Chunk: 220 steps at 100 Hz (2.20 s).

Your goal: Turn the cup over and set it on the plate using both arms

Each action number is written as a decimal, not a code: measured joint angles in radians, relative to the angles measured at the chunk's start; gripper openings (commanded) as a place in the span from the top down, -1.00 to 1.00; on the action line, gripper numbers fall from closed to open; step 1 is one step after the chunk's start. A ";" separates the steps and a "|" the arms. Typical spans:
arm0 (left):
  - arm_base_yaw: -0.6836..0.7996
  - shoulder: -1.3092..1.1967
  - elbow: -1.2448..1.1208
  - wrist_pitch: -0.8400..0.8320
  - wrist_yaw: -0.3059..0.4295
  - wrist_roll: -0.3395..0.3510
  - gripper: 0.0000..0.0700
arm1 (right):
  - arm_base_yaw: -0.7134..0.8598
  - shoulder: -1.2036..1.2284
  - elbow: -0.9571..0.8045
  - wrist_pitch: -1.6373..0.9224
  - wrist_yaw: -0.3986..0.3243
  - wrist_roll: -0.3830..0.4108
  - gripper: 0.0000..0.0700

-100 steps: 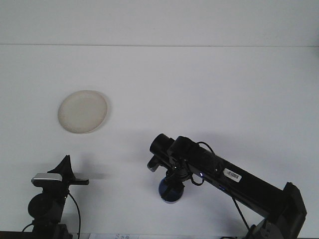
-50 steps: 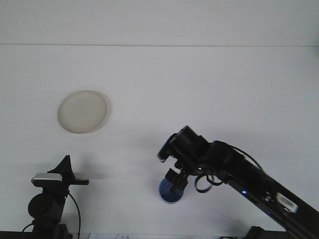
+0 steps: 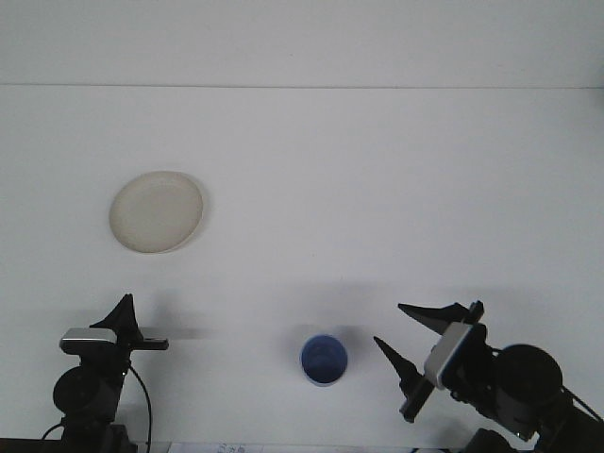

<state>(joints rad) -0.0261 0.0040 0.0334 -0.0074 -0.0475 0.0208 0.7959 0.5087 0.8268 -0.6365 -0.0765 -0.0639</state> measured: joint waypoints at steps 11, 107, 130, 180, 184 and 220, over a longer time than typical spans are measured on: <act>0.000 0.000 0.000 0.005 0.000 -0.059 0.96 | 0.000 -0.117 -0.106 0.048 0.000 0.012 -0.19; -0.383 0.987 1.089 -0.832 0.490 -0.173 -0.36 | 0.000 -0.205 -0.145 0.021 0.082 0.015 -0.19; -0.659 1.242 1.228 -0.855 0.387 -0.152 -0.35 | 0.000 -0.205 -0.145 0.021 0.112 0.011 -0.19; -0.875 1.534 1.265 -0.732 0.306 -0.154 -0.35 | 0.000 -0.205 -0.145 0.021 0.129 0.009 -0.19; -0.883 1.547 1.265 -0.731 0.306 -0.154 -0.35 | 0.000 -0.205 -0.145 0.021 0.129 0.009 -0.19; -0.908 1.625 1.265 -0.726 0.306 -0.154 0.38 | 0.000 -0.205 -0.145 0.021 0.129 0.009 -0.19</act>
<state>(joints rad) -0.9344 1.6295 1.2987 -0.7334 0.2581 -0.1333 0.7963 0.3035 0.6823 -0.6159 0.0528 -0.0551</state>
